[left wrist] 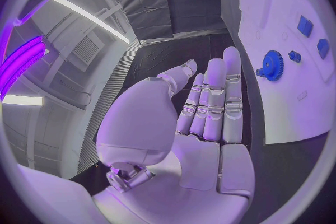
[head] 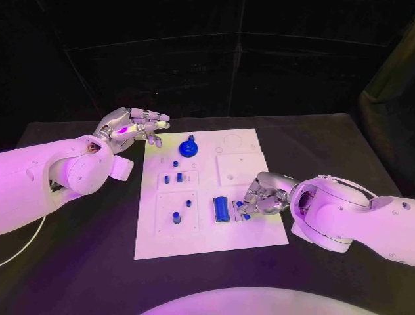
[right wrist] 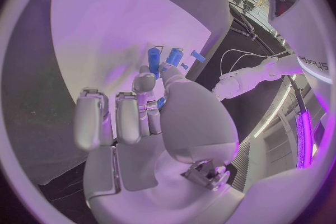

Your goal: Assemble the parts on the task board

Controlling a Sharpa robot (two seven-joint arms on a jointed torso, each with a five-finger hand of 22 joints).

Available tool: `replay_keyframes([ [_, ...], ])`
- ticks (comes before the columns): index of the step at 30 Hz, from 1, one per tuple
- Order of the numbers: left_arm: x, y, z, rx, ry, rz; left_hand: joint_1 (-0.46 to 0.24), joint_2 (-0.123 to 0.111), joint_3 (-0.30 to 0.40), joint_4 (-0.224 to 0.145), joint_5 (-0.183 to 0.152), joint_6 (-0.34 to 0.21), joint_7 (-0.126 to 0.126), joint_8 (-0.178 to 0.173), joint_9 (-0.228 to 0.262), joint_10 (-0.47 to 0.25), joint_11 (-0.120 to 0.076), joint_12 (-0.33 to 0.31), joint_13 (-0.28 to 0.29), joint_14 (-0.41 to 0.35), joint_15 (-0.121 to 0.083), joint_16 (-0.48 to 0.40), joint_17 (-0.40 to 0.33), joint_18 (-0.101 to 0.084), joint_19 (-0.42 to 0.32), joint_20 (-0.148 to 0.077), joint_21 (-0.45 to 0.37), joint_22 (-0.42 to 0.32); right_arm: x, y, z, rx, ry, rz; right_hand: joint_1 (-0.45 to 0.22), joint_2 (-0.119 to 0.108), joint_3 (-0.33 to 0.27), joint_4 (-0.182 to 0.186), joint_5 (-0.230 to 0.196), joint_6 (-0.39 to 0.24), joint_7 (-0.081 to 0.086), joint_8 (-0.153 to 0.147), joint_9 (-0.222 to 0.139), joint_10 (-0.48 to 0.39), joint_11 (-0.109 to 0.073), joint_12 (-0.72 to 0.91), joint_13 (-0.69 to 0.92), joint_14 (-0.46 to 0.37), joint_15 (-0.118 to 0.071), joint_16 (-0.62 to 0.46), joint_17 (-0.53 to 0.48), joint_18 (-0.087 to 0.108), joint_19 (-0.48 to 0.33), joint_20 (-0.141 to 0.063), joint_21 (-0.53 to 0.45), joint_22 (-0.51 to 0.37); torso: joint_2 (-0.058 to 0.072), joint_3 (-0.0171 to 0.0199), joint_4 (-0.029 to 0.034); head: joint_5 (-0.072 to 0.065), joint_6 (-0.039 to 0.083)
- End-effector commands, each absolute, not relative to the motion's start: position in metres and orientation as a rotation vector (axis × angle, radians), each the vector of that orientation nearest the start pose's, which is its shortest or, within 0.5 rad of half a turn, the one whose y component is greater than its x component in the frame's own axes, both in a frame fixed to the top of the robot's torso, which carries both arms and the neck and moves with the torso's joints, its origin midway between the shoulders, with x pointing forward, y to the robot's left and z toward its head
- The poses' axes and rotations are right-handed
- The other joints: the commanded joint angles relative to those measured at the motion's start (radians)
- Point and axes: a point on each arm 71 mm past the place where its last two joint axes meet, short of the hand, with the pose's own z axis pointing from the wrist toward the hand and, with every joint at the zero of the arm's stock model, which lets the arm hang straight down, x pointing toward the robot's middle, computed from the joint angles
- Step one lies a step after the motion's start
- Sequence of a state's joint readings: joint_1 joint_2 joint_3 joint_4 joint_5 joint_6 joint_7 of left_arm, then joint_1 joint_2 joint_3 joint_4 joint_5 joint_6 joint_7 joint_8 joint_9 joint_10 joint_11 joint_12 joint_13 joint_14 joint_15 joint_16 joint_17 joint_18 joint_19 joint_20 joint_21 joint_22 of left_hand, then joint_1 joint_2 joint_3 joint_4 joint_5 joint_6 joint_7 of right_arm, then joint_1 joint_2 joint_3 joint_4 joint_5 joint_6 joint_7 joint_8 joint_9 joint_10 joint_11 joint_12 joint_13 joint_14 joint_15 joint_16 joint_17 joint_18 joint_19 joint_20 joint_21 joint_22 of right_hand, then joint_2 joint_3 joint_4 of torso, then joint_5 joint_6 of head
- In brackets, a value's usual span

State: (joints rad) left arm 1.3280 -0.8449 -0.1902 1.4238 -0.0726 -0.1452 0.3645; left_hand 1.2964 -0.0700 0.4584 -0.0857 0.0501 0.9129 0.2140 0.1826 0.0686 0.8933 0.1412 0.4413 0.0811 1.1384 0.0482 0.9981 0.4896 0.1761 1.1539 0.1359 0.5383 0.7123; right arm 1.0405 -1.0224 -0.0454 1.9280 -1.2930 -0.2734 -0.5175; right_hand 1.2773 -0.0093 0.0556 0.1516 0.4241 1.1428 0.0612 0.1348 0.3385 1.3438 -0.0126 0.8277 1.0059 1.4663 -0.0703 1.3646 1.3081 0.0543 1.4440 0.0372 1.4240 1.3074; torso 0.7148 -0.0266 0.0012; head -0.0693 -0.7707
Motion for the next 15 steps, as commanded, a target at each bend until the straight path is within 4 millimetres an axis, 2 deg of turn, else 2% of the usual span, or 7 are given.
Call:
replay_keyframes([
  [1,0.5066,0.2308,-0.1739,-0.945,1.574,-1.533,0.000,0.006,-0.006,-0.002,0.003,-0.007,0.002,0.005,0.000,-0.010,0.001,0.000,-0.001,-0.004,0.000,-0.002,-0.001,0.007,0.003,0.006,-0.006,-0.002,0.3741,-0.1886,-0.2335,0.198,2.084,0.565,-0.010,0.003,0.004,0.002,-0.003,0.009,0.000,0.005,0.000,0.007,-0.003,0.004,0.001,0.057,-0.006,0.003,0.010,-0.009,0.006,0.002,0.006,0.109,0.000,0.0005,-0.0007,0.002,-0.001],
  [5,0.5066,0.2308,-0.1739,-0.945,1.574,-1.532,0.000,0.006,-0.006,-0.002,0.003,-0.007,0.002,0.005,0.000,-0.010,0.001,0.000,-0.001,-0.004,0.000,-0.002,-0.001,0.007,0.003,0.006,-0.006,-0.002,0.3750,-0.1851,-0.2343,0.192,2.088,0.564,-0.014,0.001,0.007,0.005,-0.007,0.011,-0.001,0.006,0.001,0.009,-0.003,0.006,0.004,0.057,-0.006,0.004,0.012,-0.009,0.006,0.002,0.005,0.109,-0.001,0.0005,-0.0001,0.002,-0.002],
  [7,0.5065,0.2308,-0.1739,-0.945,1.575,-1.532,0.001,0.006,-0.006,-0.002,0.003,-0.007,0.002,0.006,0.000,-0.010,0.000,0.001,-0.001,-0.004,-0.001,-0.002,-0.001,0.007,0.003,0.006,-0.006,-0.002,0.3754,-0.1838,-0.2349,0.187,2.092,0.562,-0.027,-0.004,0.010,0.013,-0.026,0.012,-0.001,0.006,0.002,0.011,-0.003,0.007,0.006,0.057,-0.007,0.004,0.012,-0.009,0.007,0.001,0.006,0.109,-0.001,0.0001,0.0000,0.002,-0.003],
  [9,0.5065,0.2308,-0.1739,-0.946,1.574,-1.532,0.001,0.006,-0.006,-0.002,0.003,-0.007,0.002,0.006,0.000,-0.010,0.000,0.001,-0.001,-0.004,-0.001,-0.002,-0.001,0.007,0.003,0.006,-0.006,-0.002,0.3757,-0.1821,-0.2356,0.177,2.098,0.557,-0.037,-0.008,0.012,0.019,-0.036,0.013,0.000,0.007,0.002,0.013,-0.002,0.009,0.008,0.057,-0.006,0.005,0.012,-0.009,0.006,0.001,0.006,0.109,-0.001,0.0002,-0.0005,0.007,-0.003],
  [15,0.5063,0.2305,-0.1738,-0.946,1.575,-1.533,0.001,0.006,-0.006,-0.002,0.003,-0.007,0.002,0.006,0.000,-0.010,0.000,0.001,-0.001,-0.004,-0.001,-0.002,-0.001,0.007,0.003,0.006,-0.006,-0.002,0.3771,-0.1803,-0.2367,0.155,2.101,0.540,-0.053,-0.017,0.010,0.028,-0.035,0.014,0.001,0.007,0.004,0.013,-0.001,0.007,0.009,0.056,-0.006,0.003,0.011,-0.008,0.005,0.001,0.004,0.108,-0.001,0.0000,-0.0020,0.007,-0.004],
])
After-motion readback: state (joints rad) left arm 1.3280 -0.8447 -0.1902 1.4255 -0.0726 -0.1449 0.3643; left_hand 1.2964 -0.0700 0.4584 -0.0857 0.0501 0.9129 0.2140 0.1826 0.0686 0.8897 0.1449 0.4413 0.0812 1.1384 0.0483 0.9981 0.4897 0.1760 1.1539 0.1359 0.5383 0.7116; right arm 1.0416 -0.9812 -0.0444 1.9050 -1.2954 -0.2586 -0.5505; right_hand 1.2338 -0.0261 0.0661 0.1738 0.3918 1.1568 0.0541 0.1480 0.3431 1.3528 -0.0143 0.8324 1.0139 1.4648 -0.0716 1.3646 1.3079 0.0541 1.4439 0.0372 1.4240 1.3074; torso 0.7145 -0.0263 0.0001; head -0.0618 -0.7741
